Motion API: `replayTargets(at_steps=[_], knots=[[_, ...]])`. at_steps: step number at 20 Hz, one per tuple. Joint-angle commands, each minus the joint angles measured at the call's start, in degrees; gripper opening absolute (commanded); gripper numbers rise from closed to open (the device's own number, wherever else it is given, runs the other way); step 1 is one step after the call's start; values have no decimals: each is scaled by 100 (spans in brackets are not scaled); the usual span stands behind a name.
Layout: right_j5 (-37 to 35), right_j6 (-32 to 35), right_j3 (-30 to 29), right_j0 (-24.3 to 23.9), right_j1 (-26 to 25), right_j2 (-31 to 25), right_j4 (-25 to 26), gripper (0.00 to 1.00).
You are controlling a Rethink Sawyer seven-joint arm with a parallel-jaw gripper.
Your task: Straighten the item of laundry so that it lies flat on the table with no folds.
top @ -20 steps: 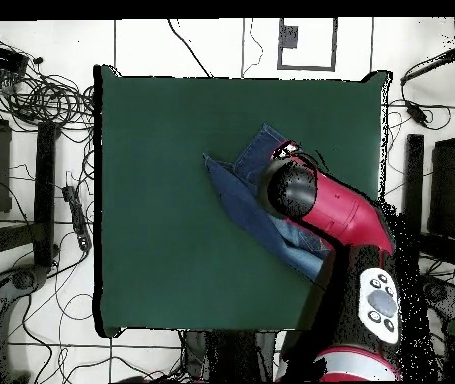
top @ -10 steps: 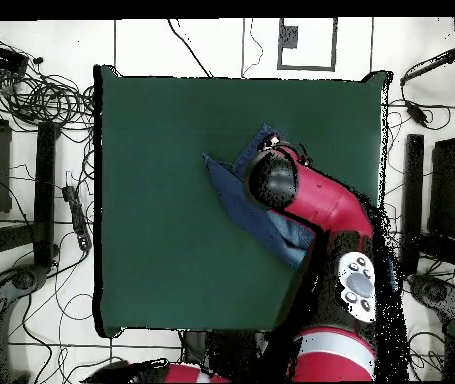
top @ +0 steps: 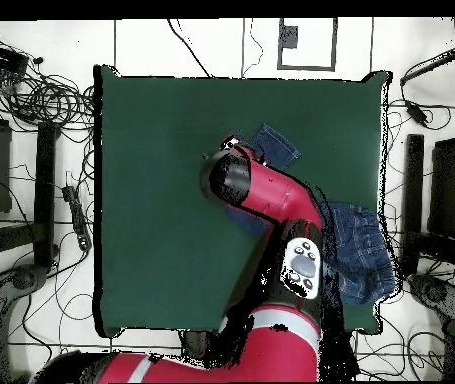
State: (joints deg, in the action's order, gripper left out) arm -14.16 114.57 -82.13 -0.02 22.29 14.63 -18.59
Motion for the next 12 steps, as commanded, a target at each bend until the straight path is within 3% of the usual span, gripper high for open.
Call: replayTargets(at_steps=[1, 3, 6, 12], knots=[[193, 1958, -451, 317, -502, -239, -697, 100], [246, 1975, -539, 342, -547, -243, -829, 100], [-94, 2362, -652, 703, -821, 216, -1179, 100], [-1444, 3854, -422, 1630, -1633, 1577, -2021, 100]])
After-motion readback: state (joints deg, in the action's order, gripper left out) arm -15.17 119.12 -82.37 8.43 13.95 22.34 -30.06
